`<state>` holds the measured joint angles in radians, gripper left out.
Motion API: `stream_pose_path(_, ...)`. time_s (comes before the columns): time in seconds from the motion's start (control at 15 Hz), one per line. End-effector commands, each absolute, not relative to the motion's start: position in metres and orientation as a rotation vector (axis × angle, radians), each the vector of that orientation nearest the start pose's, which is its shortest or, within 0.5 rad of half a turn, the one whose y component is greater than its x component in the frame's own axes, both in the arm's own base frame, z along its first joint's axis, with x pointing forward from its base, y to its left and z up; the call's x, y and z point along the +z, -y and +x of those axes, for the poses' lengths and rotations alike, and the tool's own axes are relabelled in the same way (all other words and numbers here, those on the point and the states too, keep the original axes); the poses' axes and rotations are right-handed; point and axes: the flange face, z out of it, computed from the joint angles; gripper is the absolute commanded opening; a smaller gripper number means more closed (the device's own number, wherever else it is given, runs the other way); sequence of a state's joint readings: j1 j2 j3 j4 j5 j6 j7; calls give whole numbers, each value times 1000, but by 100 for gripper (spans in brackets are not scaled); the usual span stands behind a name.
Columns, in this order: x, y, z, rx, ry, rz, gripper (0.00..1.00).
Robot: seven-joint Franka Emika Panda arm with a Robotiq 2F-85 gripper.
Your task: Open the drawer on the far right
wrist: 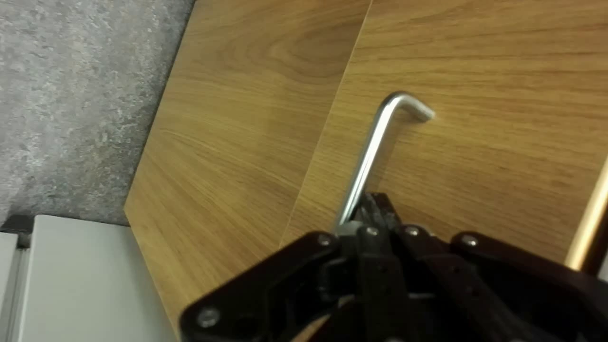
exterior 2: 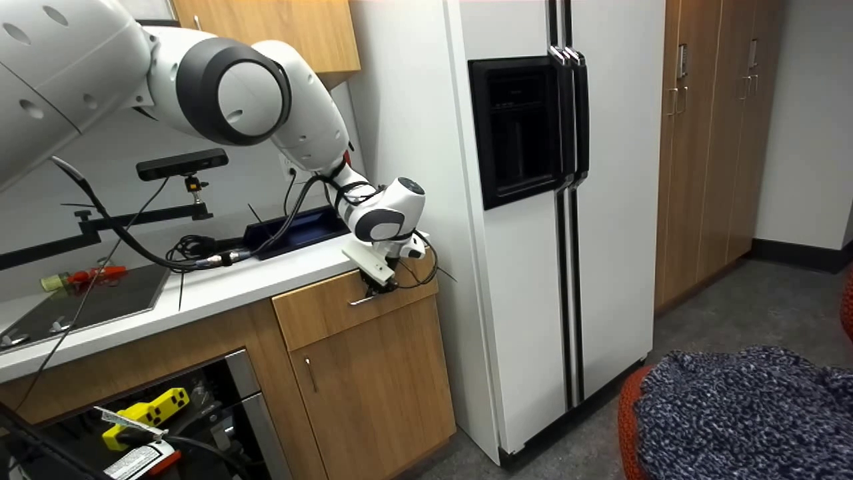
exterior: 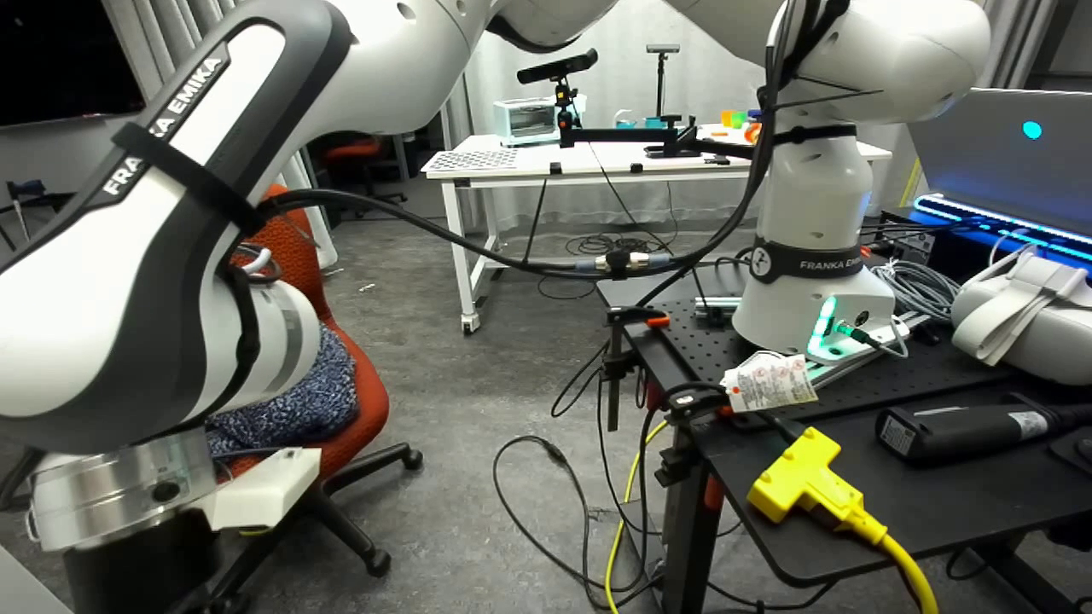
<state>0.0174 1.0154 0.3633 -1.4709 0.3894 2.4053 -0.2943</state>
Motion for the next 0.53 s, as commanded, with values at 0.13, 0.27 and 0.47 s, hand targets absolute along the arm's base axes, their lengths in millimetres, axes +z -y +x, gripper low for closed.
stream_pose_path(0.13, 108, -197, 662, 129, 279, -2753, 0)
stream_pose_path(0.27, 112, -191, 658, 138, 268, -2768, 0)
stream_pose_path(0.47, 121, -182, 650, 148, 231, -2796, 0)
